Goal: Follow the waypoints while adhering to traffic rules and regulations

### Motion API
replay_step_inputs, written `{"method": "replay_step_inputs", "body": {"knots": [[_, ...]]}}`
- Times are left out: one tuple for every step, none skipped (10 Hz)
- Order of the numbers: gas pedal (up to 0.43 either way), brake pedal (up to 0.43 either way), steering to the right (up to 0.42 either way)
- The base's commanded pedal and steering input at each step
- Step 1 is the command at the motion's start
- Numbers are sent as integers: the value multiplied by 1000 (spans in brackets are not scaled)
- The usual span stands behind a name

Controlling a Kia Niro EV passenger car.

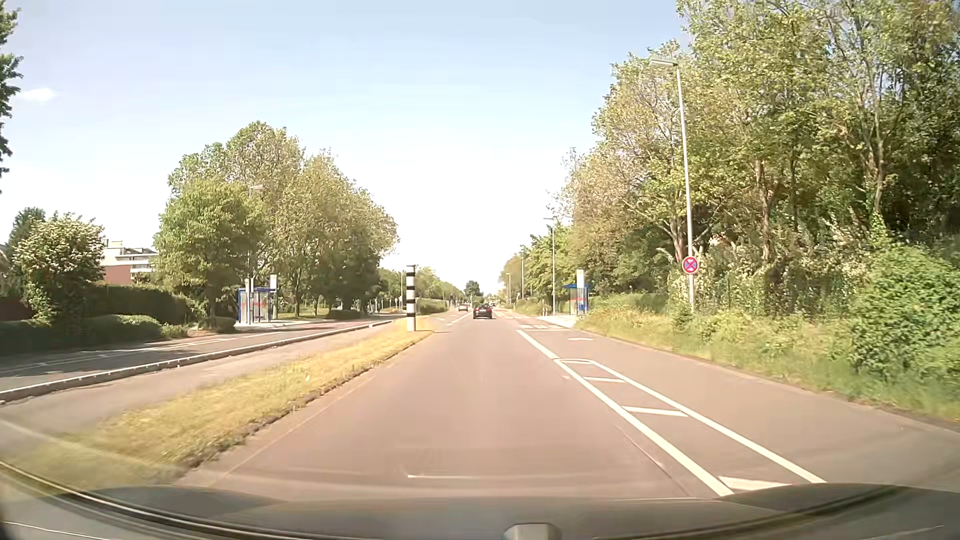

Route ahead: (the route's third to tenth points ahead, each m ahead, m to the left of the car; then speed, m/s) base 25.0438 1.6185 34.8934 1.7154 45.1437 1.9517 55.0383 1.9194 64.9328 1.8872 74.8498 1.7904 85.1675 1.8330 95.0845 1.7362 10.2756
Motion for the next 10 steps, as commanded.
{"method": "replay_step_inputs", "body": {"knots": [[118,0,-3],[118,0,-3],[118,0,-3],[118,0,-3],[118,0,-4],[118,0,-4],[118,0,-4],[118,0,-4],[98,0,-1],[98,0,2]]}}
